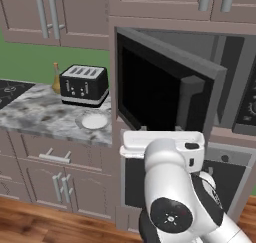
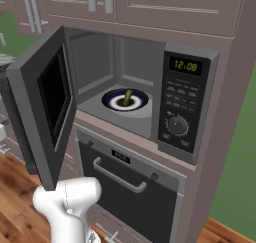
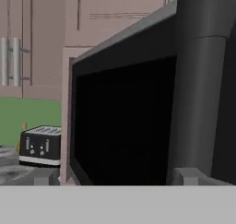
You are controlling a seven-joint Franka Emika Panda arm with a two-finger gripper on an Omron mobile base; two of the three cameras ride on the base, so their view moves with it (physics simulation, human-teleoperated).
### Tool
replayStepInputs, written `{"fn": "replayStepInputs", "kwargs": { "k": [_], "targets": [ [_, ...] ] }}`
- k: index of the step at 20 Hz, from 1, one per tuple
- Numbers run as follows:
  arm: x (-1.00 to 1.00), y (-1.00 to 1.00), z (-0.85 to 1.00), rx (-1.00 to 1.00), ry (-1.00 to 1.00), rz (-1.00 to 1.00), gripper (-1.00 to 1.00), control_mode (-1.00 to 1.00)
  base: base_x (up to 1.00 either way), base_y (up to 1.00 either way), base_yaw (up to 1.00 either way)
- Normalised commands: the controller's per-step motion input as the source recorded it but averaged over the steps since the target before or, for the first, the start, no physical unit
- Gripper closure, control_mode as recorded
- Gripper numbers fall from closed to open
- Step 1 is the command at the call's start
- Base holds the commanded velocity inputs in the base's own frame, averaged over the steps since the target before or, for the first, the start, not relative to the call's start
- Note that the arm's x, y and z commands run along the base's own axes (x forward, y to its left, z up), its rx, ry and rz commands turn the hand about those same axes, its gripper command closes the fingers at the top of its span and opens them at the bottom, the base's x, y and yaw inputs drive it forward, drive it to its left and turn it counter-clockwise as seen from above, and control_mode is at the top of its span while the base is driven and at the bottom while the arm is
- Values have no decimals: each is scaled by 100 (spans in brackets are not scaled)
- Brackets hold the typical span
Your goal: Pick the squash from the counter and place it in the microwave. Then turn on the microwave.
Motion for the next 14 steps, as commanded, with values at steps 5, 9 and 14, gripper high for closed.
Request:
{"fn": "replayStepInputs", "kwargs": {
  "k": [5,9,14],
  "targets": [
    [0,-95,-13,0,-6,6,-100,-100,0,0,0],
    [0,-87,-19,0,-5,7,-100,-100,0,0,0],
    [5,-71,-31,0,-6,10,-100,-100,0,0,0]
  ]
}}
